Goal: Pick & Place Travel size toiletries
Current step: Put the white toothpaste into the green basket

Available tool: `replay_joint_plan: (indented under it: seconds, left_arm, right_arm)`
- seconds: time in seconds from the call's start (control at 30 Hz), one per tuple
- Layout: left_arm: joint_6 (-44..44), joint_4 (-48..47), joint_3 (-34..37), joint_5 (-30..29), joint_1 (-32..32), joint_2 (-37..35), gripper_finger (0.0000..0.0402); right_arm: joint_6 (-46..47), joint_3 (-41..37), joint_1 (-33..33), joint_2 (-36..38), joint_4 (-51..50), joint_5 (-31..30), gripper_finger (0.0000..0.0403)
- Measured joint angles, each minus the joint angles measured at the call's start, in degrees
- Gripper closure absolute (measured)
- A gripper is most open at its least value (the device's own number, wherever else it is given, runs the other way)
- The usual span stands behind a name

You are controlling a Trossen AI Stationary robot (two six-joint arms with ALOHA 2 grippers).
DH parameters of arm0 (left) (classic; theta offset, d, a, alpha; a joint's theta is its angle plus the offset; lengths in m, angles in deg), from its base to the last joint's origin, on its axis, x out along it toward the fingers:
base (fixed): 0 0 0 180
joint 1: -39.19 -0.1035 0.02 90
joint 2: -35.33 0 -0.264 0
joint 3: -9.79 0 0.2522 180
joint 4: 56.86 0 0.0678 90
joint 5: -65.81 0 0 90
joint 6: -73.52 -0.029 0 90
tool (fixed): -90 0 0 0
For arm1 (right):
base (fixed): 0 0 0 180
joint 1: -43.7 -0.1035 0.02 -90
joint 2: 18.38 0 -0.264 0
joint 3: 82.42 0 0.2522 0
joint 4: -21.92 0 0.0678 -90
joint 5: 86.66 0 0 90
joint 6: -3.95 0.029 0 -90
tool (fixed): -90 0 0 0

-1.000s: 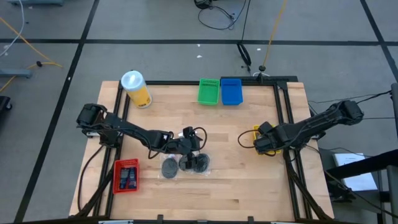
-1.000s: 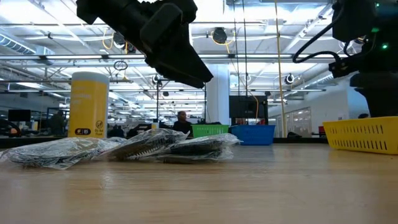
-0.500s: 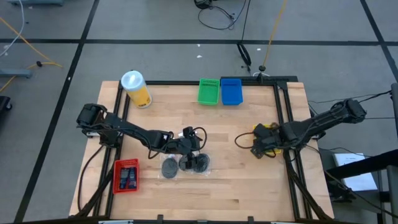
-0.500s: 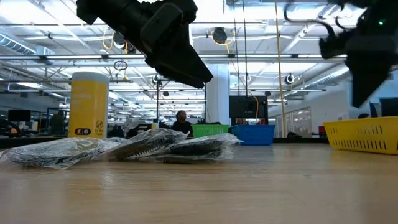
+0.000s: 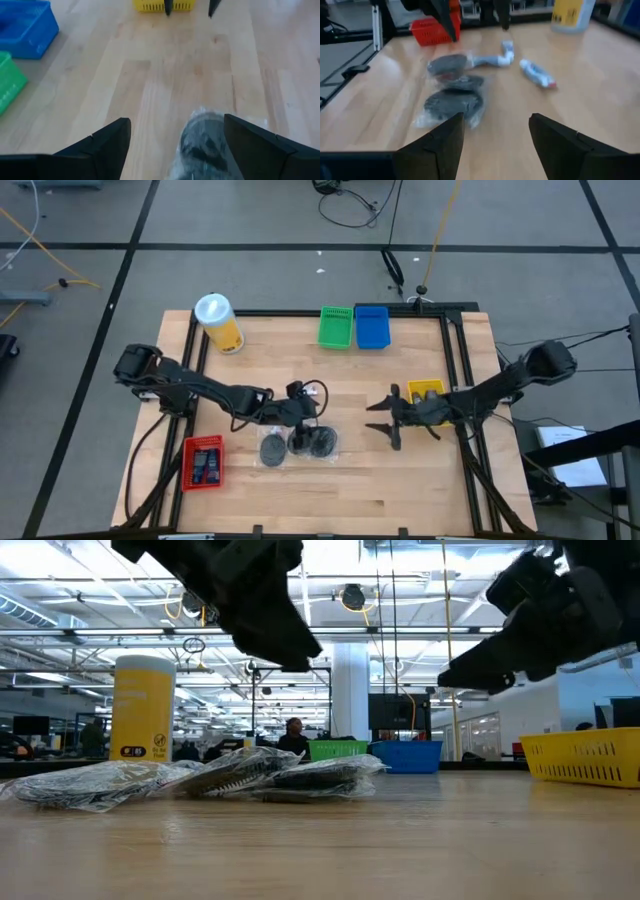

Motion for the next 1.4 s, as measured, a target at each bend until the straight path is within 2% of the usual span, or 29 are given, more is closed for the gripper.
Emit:
replay_joint_plan:
  seconds: [0.1,0.3,0.4,0.5,0.63,0.73,0.87,1.0,1.17,1.4]
  left_arm:
    - [0.4,-2.7,0.0,-1.4,1.2,-0.2,0.0105]
    - [4.8,-12.3,0.0,-6.7,4.0,-0.2,0.0119]
    - [8.8,-17.8,0.1,-9.1,4.9,-0.2,0.0124]
    - [13.5,-22.2,0.8,-8.4,4.0,-0.2,0.0123]
    - [18.8,-23.6,3.0,-10.2,1.1,-0.2,0.012]
    - [17.8,-18.6,5.8,-7.2,-2.8,-0.2,0.0124]
    - [8.5,-0.3,12.3,2.4,-8.5,-0.2,0.0132]
    - [-1.7,11.7,18.0,4.8,-11.3,-0.2,0.0146]
    - [-11.6,14.5,21.4,6.6,-11.9,-0.2,0.0166]
    - [-11.5,15.6,22.9,7.8,-12.8,0.2,0.0205]
  right_arm:
    - [-3.7,-1.0,0.3,-3.5,6.0,1.0,0.0188]
    - [-8.3,-0.4,0.3,-10.4,12.6,9.2,0.0188]
    - [-8.6,-0.3,0.3,-12.4,15.2,9.5,0.0188]
    - [-8.3,-0.3,0.3,-13.0,15.7,9.0,0.0188]
    - [-8.2,-0.3,0.3,-13.0,15.8,9.0,0.0188]
    - [-8.2,-0.3,0.3,-13.0,15.8,9.0,0.0188]
    - [-8.1,-0.3,0.3,-13.0,15.8,8.9,0.0188]
    - [-7.2,-0.3,0.3,-13.0,15.2,8.9,0.0188]
    - [-6.6,-0.4,0.3,-13.0,14.5,8.9,0.0188]
    - [-6.6,-0.4,0.3,-13.0,14.4,8.9,0.0188]
